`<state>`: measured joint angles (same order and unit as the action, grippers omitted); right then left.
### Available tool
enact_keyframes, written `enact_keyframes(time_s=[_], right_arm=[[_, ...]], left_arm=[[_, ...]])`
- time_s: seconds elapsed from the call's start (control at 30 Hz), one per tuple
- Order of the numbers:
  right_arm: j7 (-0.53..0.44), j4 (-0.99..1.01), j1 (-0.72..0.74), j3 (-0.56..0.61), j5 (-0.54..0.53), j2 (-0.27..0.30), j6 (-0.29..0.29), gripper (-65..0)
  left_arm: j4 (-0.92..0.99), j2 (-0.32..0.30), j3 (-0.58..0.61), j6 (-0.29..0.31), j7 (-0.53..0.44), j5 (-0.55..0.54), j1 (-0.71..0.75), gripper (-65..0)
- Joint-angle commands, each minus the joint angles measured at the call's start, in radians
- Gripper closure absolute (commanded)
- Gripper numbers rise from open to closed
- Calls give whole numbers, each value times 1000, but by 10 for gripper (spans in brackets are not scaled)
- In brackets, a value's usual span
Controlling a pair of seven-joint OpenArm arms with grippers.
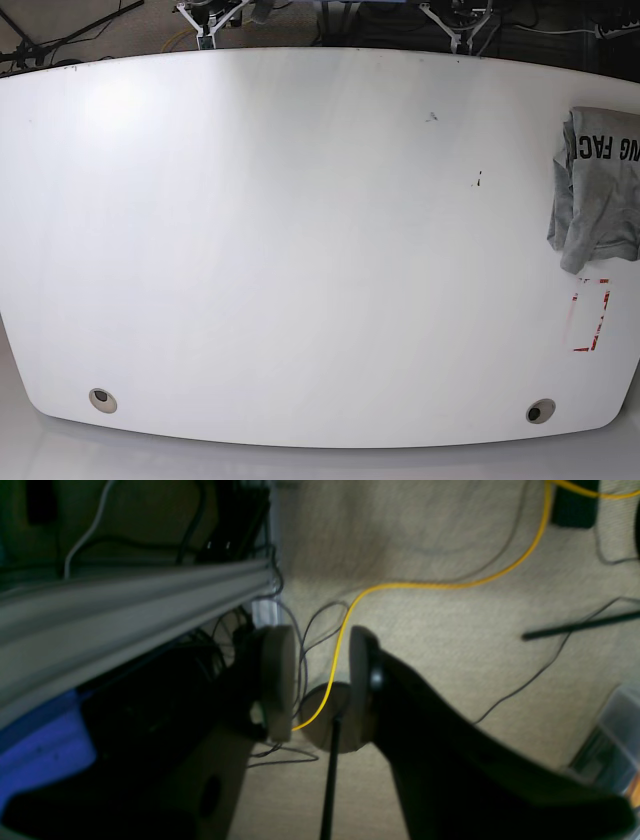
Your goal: Fold the T-shirt properly
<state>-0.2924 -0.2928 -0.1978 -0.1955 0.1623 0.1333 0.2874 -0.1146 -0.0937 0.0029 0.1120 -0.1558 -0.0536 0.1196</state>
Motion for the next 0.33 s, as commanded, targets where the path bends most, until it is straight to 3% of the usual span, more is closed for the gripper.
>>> enact_keyframes(time_s=[0.0, 0.3], right_arm=[[-12, -1, -1, 0, 9, 18, -3, -179], [-12, 0, 11, 3, 10, 21, -3, -179]], left_arm=[[6, -7, 1, -2, -1, -2, 9, -269], [0, -5, 1, -2, -5, 1, 7, -269]])
